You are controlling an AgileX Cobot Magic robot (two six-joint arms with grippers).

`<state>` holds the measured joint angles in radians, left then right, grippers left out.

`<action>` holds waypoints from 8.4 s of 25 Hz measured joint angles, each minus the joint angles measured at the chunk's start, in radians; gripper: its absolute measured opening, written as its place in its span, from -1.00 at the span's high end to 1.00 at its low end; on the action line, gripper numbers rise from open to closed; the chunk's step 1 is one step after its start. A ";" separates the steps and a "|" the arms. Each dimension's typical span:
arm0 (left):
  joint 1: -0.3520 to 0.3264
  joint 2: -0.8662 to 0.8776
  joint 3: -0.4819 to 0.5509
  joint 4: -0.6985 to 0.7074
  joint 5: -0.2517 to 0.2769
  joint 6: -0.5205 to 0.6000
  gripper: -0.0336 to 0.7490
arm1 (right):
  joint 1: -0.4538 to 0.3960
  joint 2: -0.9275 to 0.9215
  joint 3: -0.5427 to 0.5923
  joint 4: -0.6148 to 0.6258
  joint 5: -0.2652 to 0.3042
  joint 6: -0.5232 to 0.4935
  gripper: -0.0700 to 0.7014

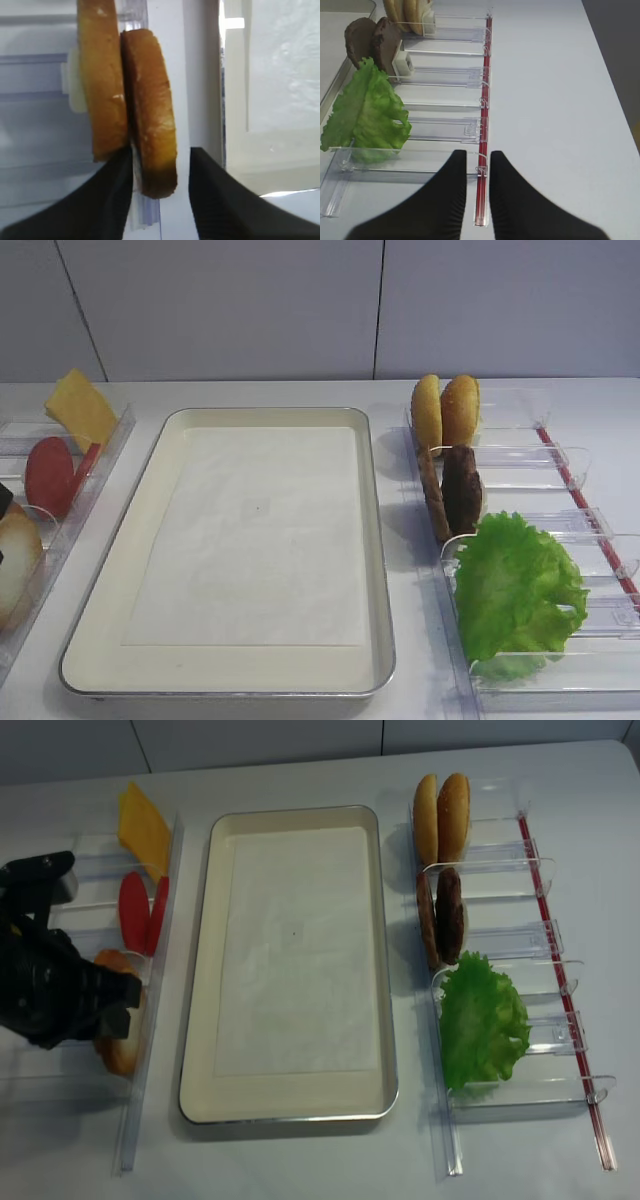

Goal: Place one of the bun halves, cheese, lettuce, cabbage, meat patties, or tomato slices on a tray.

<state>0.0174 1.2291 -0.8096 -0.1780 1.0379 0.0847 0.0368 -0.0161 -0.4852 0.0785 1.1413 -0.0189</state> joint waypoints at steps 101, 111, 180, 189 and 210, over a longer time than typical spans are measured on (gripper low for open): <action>-0.200 0.518 -0.247 -0.672 0.154 0.481 0.63 | 0.000 0.000 0.000 0.000 0.000 0.002 0.45; -0.200 0.518 -0.247 -0.670 0.136 0.471 0.63 | 0.000 0.000 0.000 0.000 0.000 0.002 0.45; -0.269 -0.576 -0.040 0.168 0.218 -0.183 0.08 | 0.000 0.000 0.000 0.000 0.000 -0.002 0.45; -0.269 -0.871 0.091 0.178 0.226 -0.184 0.11 | 0.000 0.000 0.000 0.000 0.000 -0.002 0.45; -0.269 -1.248 0.311 0.120 0.151 -0.056 0.16 | 0.000 0.000 0.000 0.000 0.000 0.003 0.45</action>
<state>-0.2518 -0.0188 -0.4984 -0.0581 1.1885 0.0283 0.0368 -0.0161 -0.4852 0.0785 1.1411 -0.0162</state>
